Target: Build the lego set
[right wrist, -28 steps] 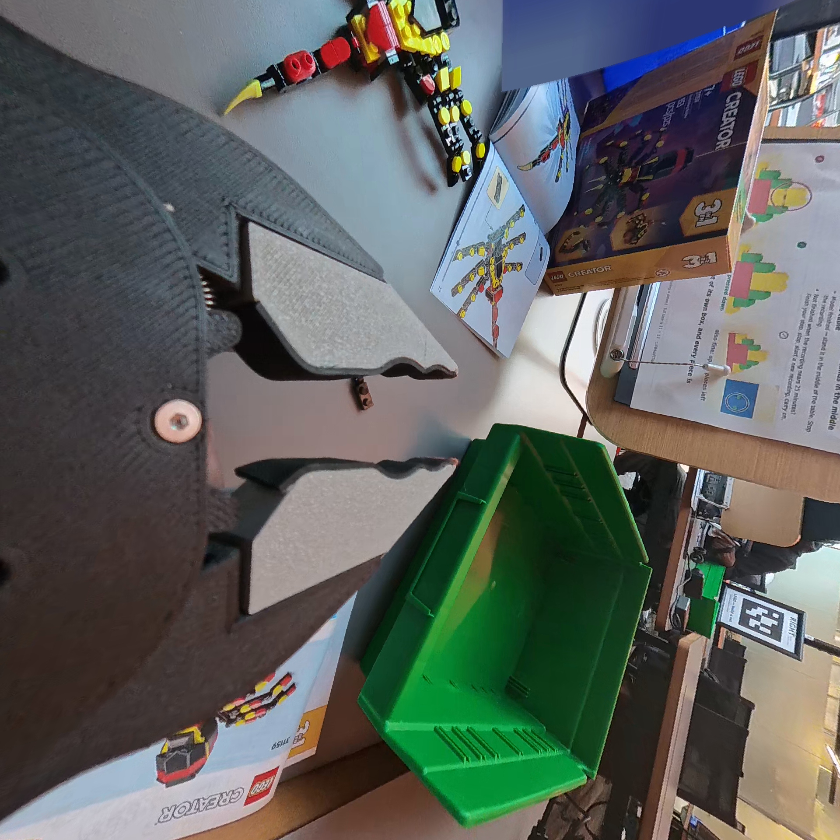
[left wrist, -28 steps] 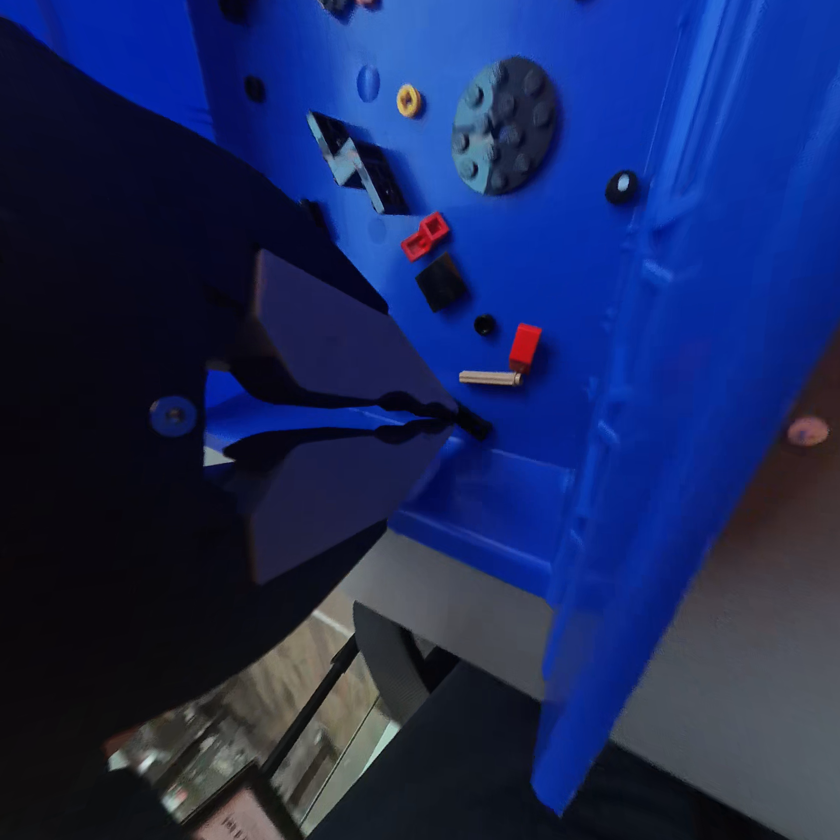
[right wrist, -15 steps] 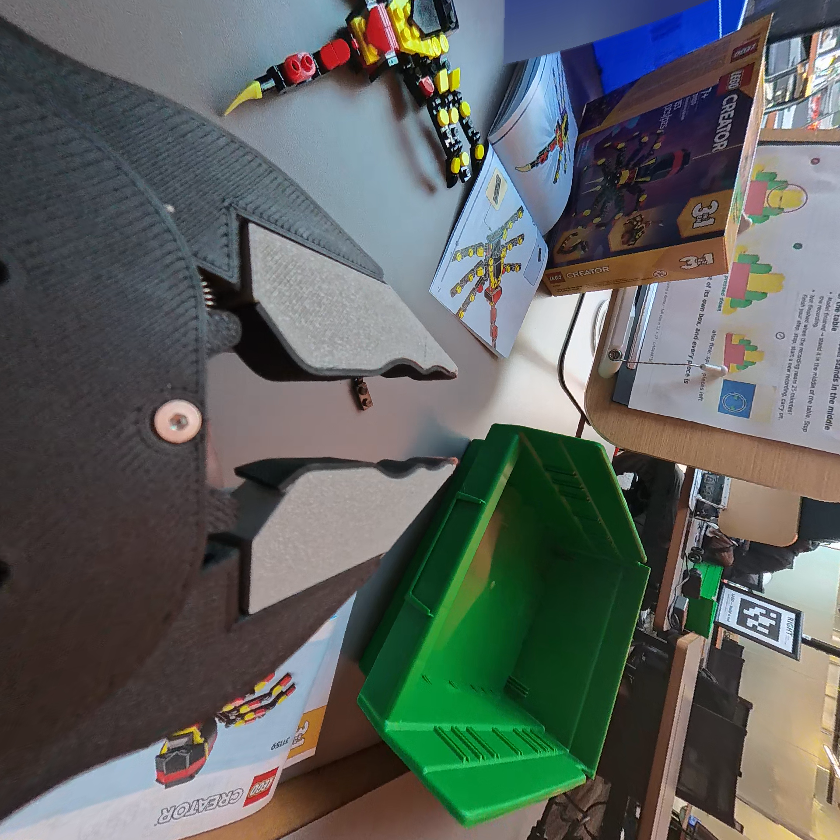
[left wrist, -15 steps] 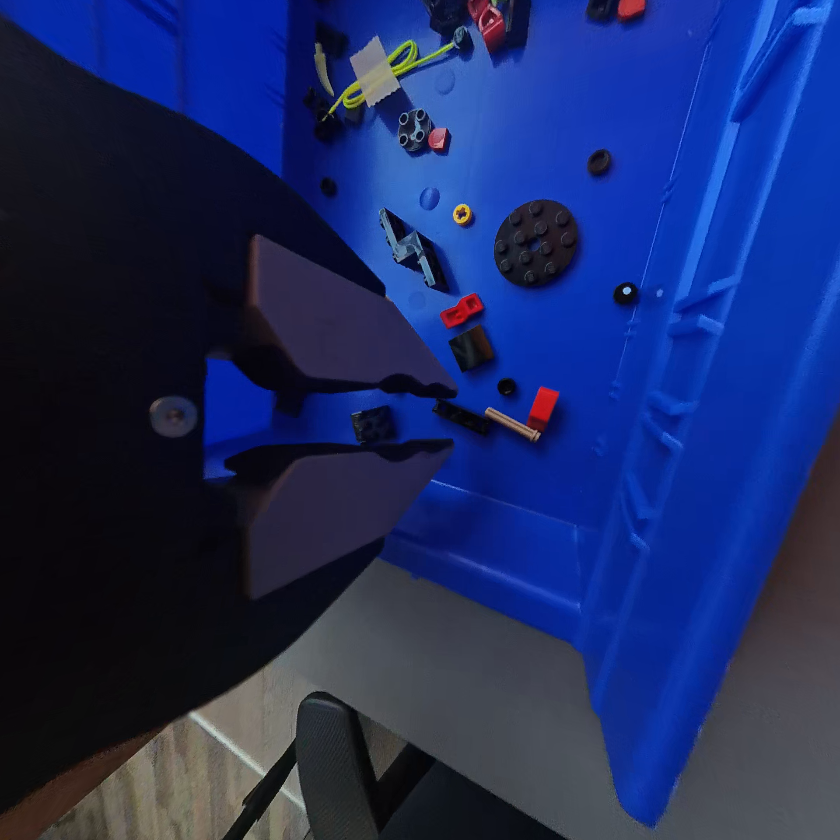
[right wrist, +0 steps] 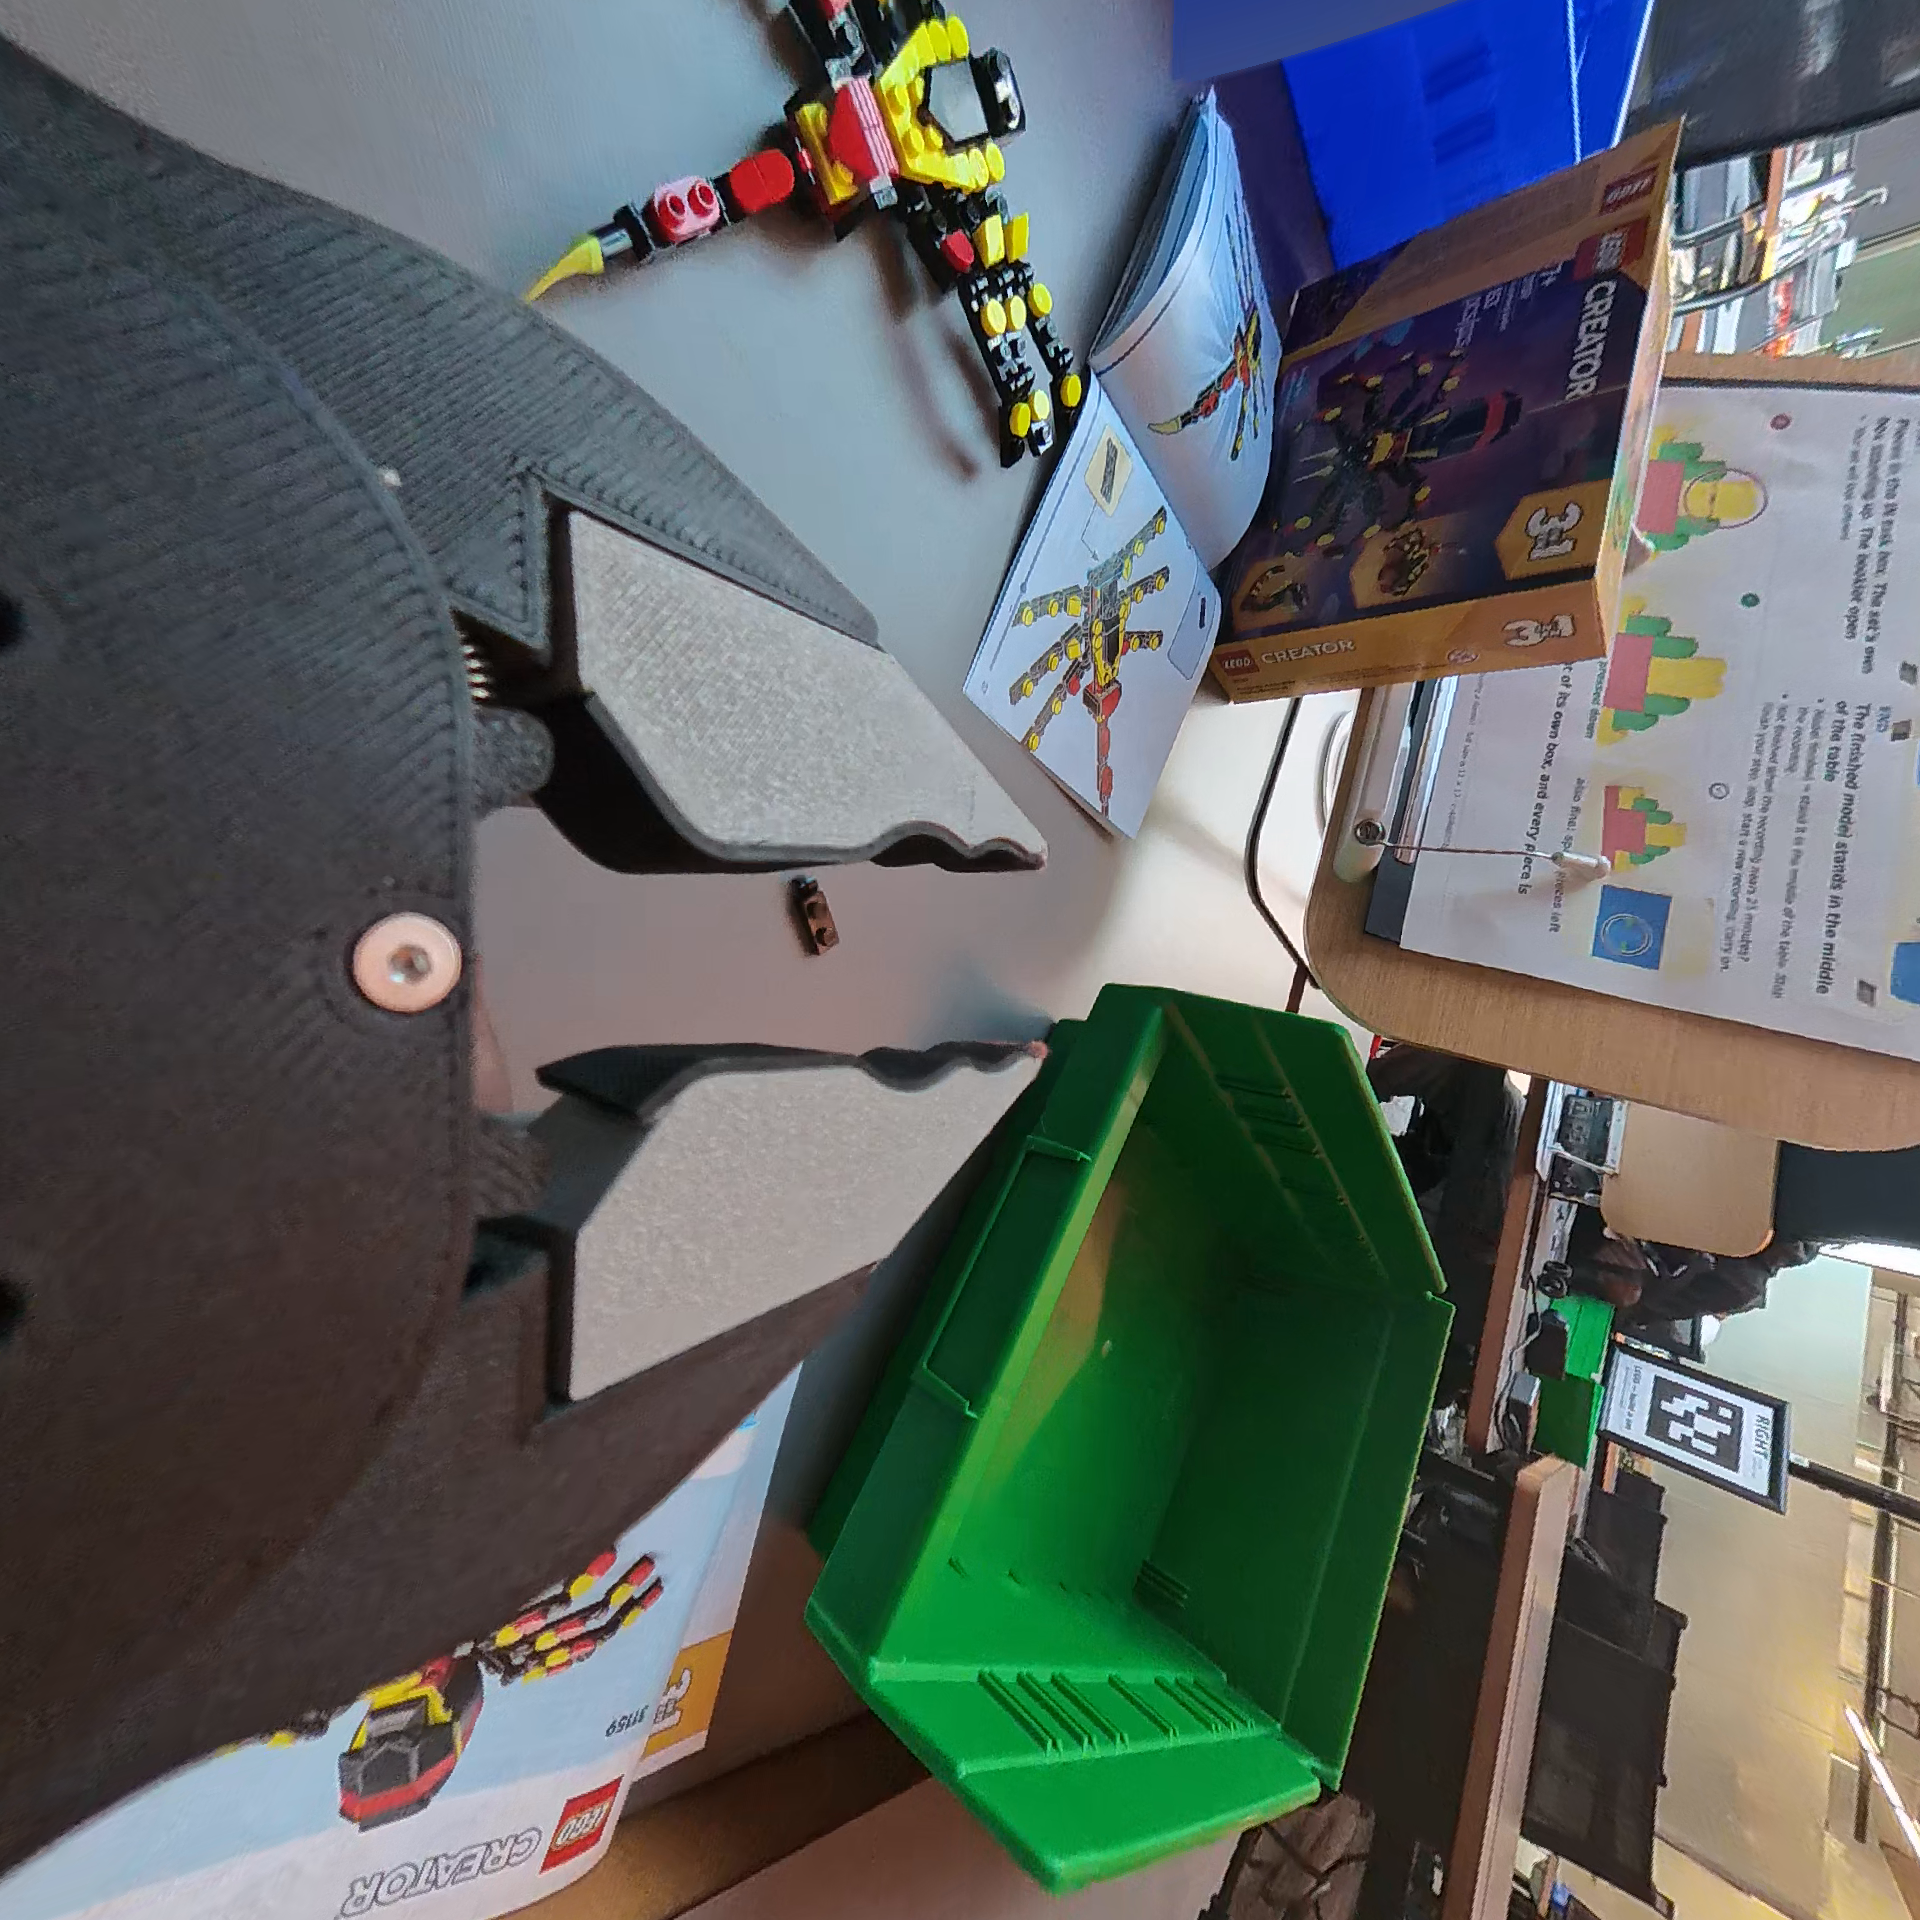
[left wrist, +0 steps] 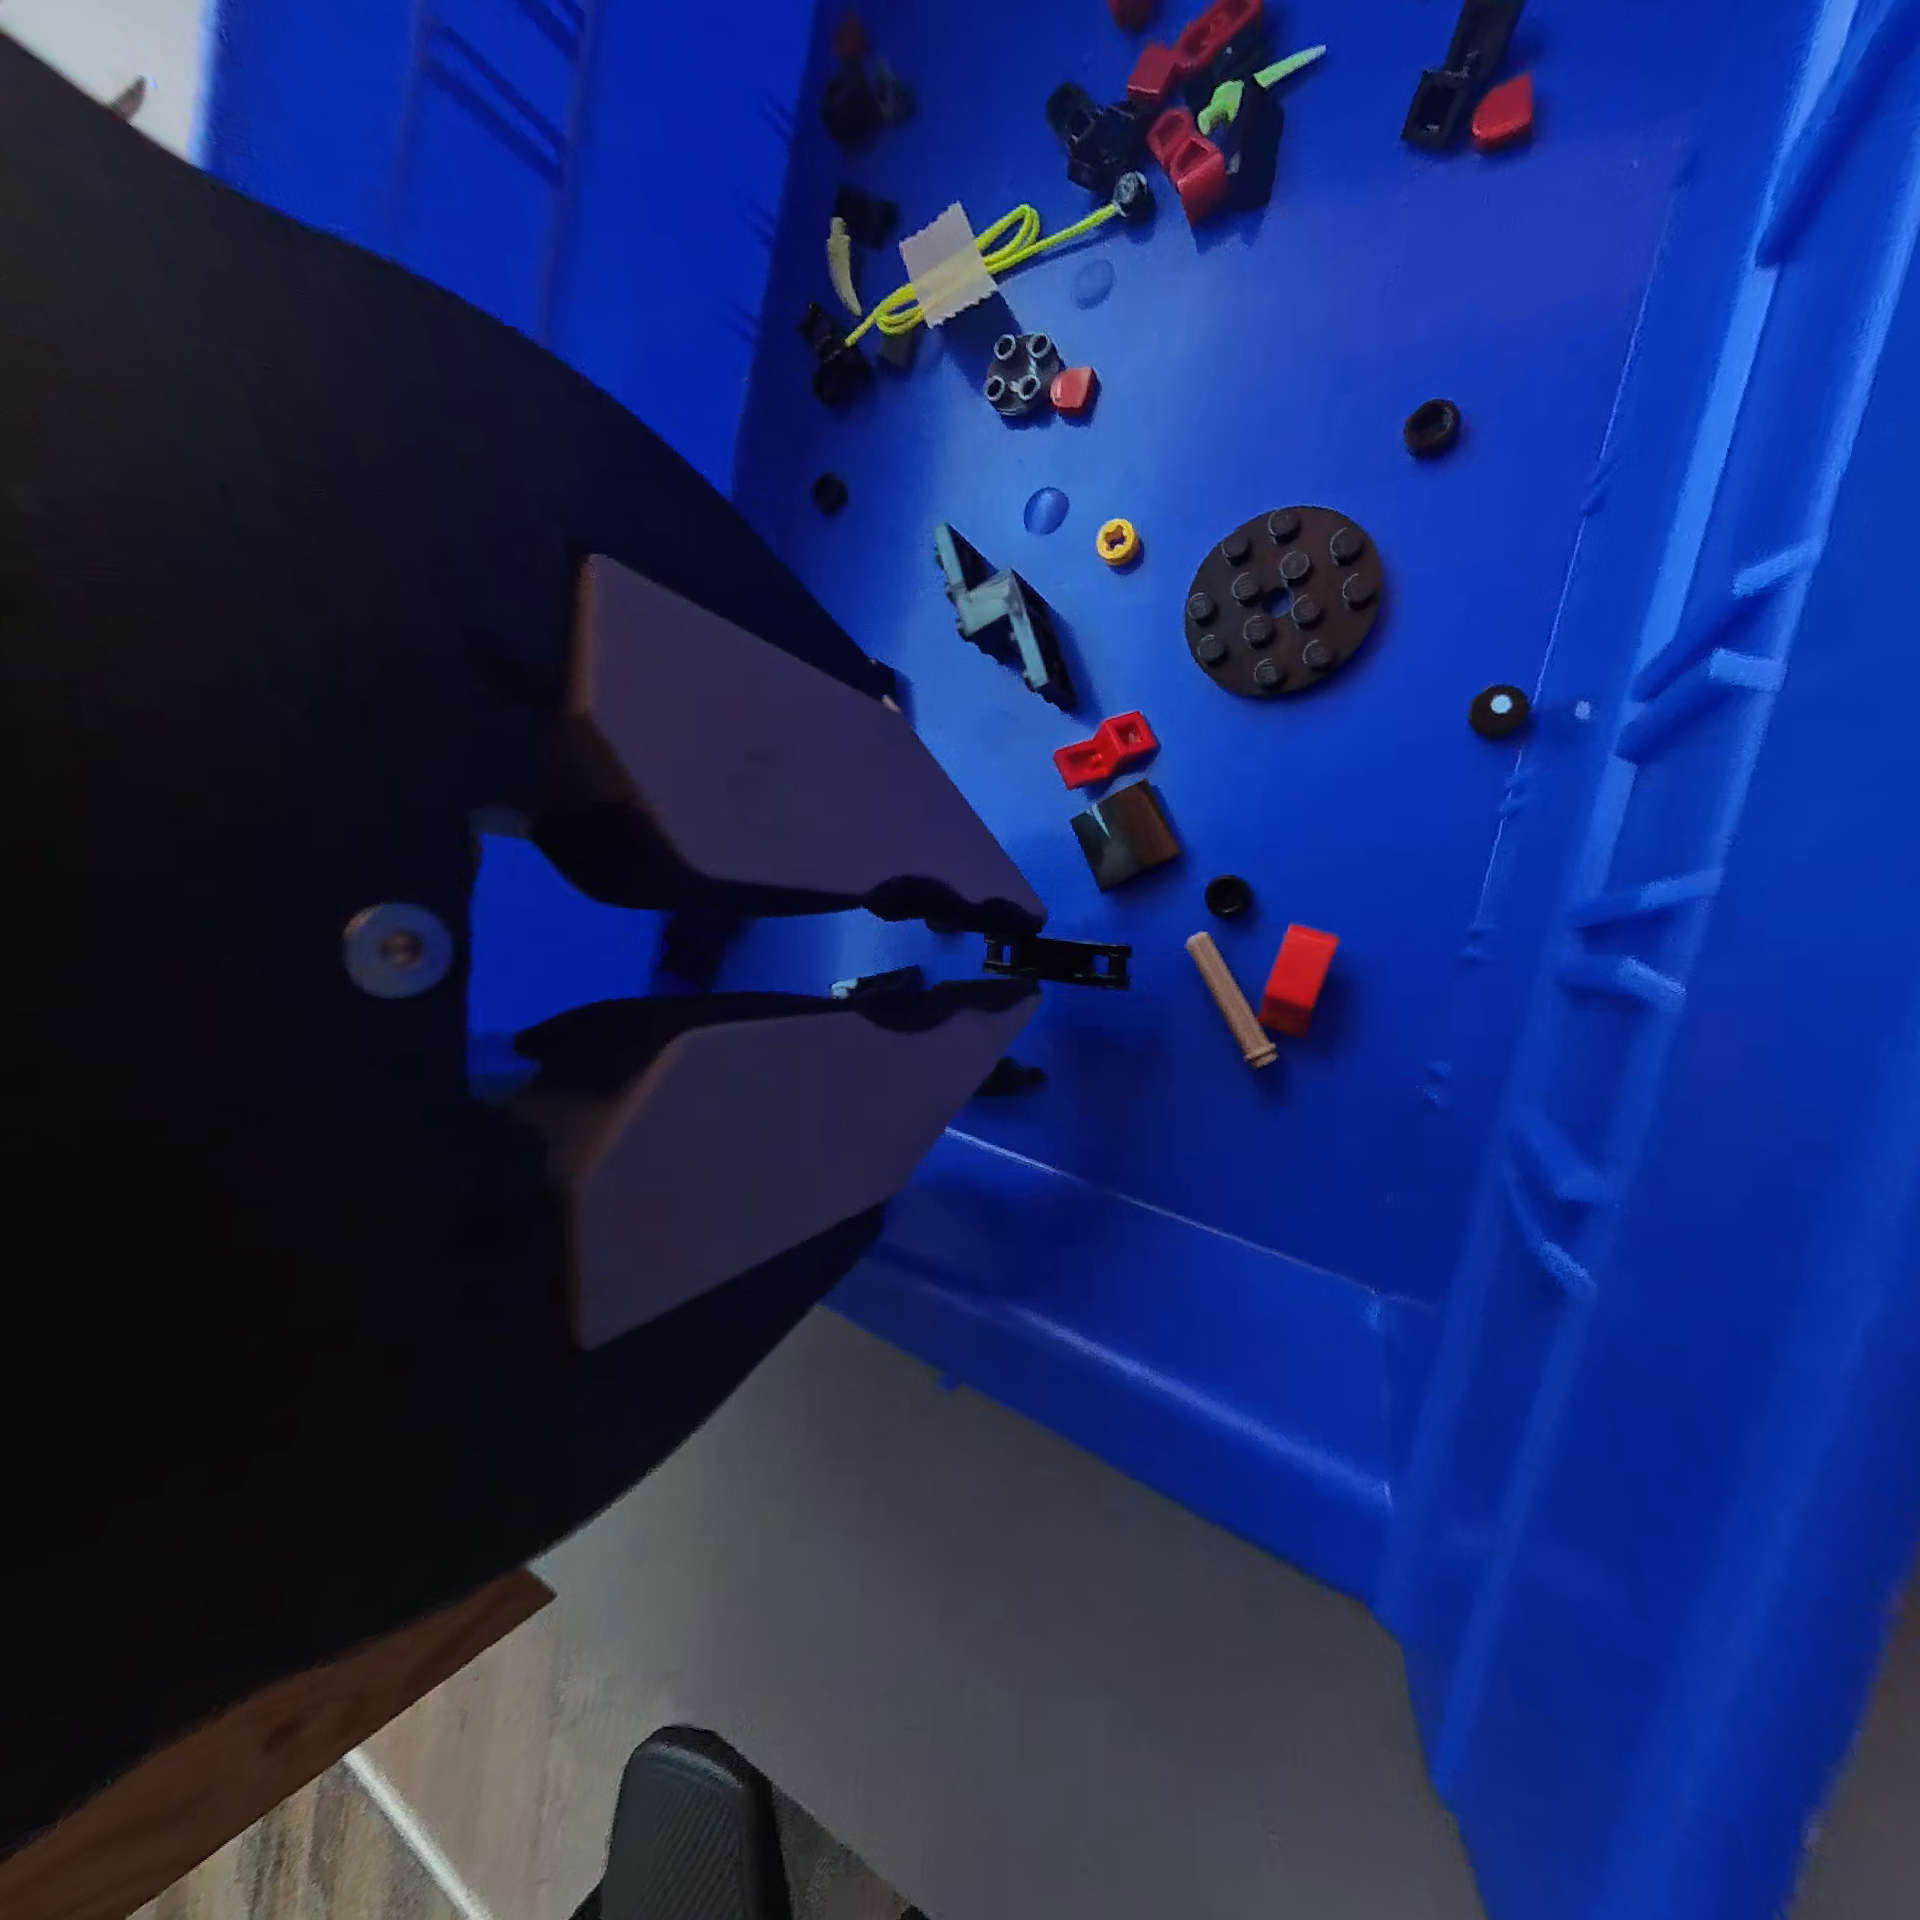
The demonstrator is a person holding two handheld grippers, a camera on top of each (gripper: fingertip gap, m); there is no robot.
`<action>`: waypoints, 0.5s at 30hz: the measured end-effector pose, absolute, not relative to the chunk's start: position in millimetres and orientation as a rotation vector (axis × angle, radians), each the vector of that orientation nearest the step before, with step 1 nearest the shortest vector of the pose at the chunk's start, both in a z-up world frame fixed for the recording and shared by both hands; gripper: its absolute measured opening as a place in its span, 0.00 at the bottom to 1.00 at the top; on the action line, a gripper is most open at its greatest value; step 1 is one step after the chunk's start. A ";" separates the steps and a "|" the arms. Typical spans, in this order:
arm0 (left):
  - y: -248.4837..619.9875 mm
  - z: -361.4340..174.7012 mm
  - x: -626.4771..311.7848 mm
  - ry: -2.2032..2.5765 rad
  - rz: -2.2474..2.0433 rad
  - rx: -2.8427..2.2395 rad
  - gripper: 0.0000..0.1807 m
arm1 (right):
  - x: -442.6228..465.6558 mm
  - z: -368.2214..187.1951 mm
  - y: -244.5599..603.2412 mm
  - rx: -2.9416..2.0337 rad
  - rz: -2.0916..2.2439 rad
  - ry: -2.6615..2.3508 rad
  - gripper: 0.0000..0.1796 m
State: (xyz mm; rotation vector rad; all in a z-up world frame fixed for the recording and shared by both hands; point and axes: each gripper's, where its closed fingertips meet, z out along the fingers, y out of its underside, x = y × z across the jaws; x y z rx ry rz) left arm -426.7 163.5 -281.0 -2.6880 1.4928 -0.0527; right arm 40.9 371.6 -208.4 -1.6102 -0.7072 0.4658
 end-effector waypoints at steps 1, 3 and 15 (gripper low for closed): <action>164.6 -274.5 -426.8 1.460 -0.038 -2.683 0.03 | 40.0 -207.5 370.4 -1.605 0.474 -0.710 0.17; 167.5 -257.2 -419.9 1.388 -0.032 -2.640 0.03 | 36.6 -206.2 367.3 -1.594 0.493 -0.725 0.17; 134.9 -133.8 -215.1 1.026 -0.730 -1.979 0.03 | -25.5 -203.3 301.4 -1.457 0.823 -1.057 0.18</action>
